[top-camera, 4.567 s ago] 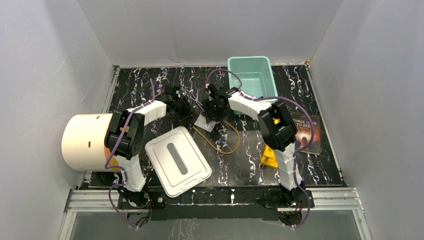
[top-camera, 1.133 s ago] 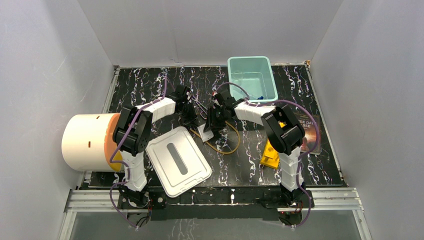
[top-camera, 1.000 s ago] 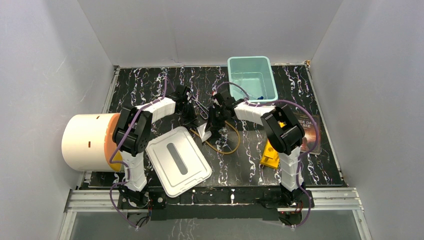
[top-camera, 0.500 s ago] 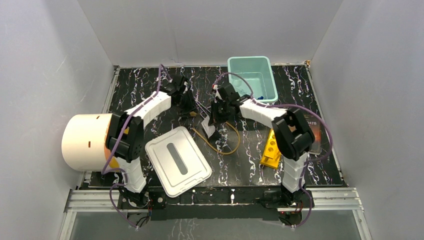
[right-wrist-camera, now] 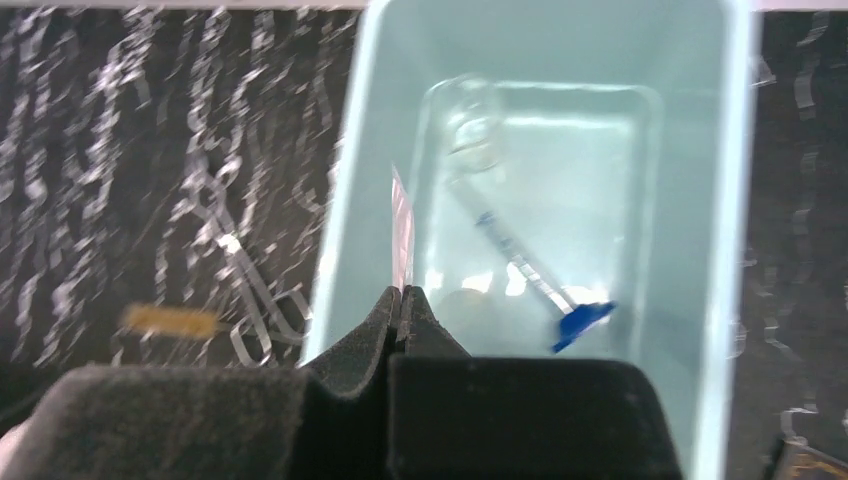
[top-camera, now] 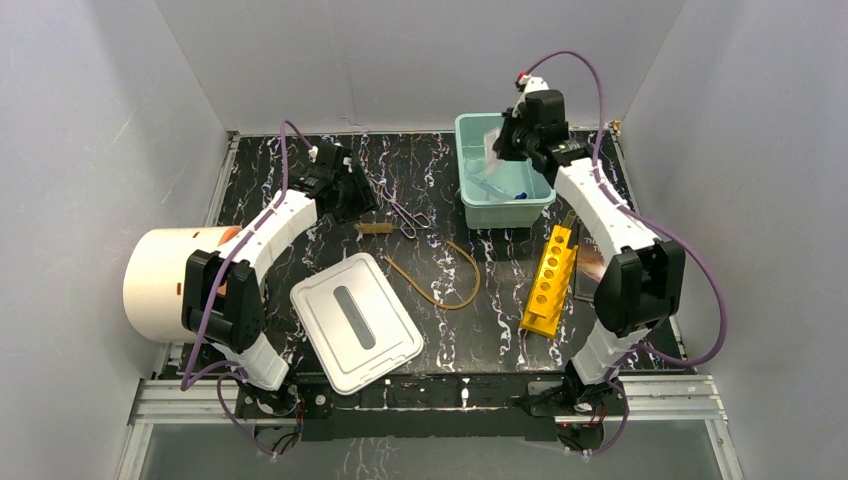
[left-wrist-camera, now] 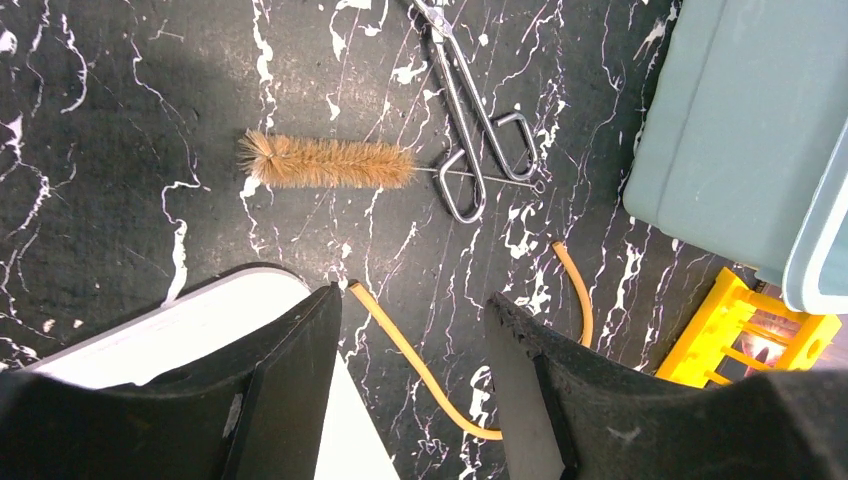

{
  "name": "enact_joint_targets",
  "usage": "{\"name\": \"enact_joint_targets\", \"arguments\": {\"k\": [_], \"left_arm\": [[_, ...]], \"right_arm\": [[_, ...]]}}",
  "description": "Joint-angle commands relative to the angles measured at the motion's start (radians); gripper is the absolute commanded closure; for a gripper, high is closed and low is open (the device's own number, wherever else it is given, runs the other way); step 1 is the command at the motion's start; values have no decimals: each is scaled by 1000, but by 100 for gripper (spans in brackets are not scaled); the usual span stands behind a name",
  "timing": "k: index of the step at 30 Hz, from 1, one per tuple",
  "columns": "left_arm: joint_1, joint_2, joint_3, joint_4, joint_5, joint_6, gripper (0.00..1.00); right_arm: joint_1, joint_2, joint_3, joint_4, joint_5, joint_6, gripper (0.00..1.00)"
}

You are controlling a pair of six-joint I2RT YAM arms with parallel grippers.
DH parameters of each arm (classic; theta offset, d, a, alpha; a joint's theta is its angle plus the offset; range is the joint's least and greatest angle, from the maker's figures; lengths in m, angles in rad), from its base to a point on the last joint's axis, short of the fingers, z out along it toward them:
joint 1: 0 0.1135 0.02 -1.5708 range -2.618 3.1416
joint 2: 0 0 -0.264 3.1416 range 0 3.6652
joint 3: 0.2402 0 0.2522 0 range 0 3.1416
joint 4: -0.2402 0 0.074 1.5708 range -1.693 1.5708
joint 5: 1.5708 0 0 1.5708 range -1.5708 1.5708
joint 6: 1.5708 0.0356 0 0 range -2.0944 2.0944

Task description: Organize the chemistry lab equipment

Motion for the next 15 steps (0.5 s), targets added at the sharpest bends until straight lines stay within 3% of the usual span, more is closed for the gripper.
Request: {"name": "enact_joint_targets", "arguments": {"k": [1,8,15], "left_arm": [[0,-15,-7,15,34,-24,46],[0,17,8,14,42,-26,46],[0,65,38,14,58,-23,46]], "right_arm": [[-35,90,109,-24,152,-90,100],[-50,256,181,-75,235,-179,100],[-71,383,234,-93,181,-189,100]]}}
